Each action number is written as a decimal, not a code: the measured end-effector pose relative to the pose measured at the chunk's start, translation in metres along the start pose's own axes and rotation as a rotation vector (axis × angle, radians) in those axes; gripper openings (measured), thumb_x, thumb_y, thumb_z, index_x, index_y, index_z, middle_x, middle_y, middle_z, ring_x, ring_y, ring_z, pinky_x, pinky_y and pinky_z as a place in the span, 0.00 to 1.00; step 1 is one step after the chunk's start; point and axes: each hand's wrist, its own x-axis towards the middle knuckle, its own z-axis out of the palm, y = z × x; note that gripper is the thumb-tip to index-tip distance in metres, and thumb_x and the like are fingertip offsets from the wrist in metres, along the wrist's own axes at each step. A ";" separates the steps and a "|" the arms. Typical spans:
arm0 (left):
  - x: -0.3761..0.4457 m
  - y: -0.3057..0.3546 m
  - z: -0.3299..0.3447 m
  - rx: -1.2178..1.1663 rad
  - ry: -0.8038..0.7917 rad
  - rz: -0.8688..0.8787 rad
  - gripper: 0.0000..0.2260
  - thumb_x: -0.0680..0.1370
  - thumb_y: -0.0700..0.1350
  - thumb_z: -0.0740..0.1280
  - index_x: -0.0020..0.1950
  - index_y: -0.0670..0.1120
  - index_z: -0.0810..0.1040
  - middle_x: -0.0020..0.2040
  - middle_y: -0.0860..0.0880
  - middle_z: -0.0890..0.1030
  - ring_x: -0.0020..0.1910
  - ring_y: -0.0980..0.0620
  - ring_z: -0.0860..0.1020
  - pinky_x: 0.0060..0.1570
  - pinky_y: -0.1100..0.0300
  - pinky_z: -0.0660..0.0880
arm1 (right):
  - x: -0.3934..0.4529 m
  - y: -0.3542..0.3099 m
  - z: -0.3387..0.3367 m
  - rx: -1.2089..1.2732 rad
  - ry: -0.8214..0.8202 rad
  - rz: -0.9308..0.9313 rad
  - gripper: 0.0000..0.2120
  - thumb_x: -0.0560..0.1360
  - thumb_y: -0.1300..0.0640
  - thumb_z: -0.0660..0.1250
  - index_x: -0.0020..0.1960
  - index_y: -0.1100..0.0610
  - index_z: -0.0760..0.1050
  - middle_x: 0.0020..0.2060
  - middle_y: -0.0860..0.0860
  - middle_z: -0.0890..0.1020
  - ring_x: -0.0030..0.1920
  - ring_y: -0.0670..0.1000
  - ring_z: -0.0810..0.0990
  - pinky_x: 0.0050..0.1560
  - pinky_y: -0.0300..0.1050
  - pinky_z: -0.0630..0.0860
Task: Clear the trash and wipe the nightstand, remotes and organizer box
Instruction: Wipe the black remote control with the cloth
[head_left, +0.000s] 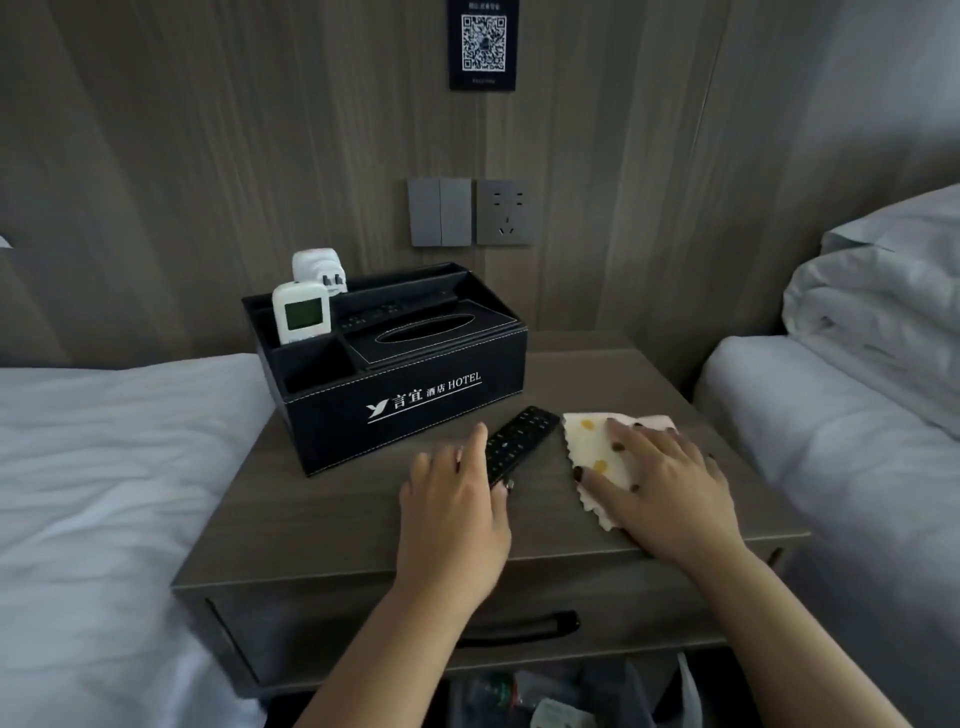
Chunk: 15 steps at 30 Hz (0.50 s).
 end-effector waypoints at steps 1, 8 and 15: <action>-0.001 0.002 -0.002 -0.101 0.019 -0.007 0.26 0.82 0.52 0.58 0.79 0.52 0.54 0.67 0.55 0.70 0.67 0.53 0.63 0.66 0.60 0.63 | 0.001 -0.001 0.001 -0.015 -0.012 -0.011 0.27 0.75 0.35 0.59 0.72 0.41 0.65 0.70 0.45 0.69 0.71 0.52 0.64 0.70 0.53 0.63; -0.028 0.031 -0.039 -1.514 -0.207 -0.403 0.14 0.83 0.44 0.56 0.61 0.53 0.78 0.51 0.46 0.83 0.40 0.54 0.77 0.41 0.59 0.69 | -0.028 -0.006 -0.016 0.622 0.263 0.089 0.07 0.78 0.55 0.62 0.42 0.51 0.77 0.36 0.47 0.80 0.39 0.46 0.77 0.35 0.41 0.71; -0.050 0.042 -0.054 -1.881 -0.263 -0.657 0.17 0.78 0.49 0.61 0.61 0.42 0.79 0.50 0.41 0.85 0.44 0.50 0.79 0.43 0.57 0.70 | -0.102 -0.045 -0.051 1.313 0.288 0.180 0.04 0.77 0.54 0.65 0.45 0.54 0.74 0.31 0.44 0.79 0.32 0.42 0.77 0.30 0.40 0.74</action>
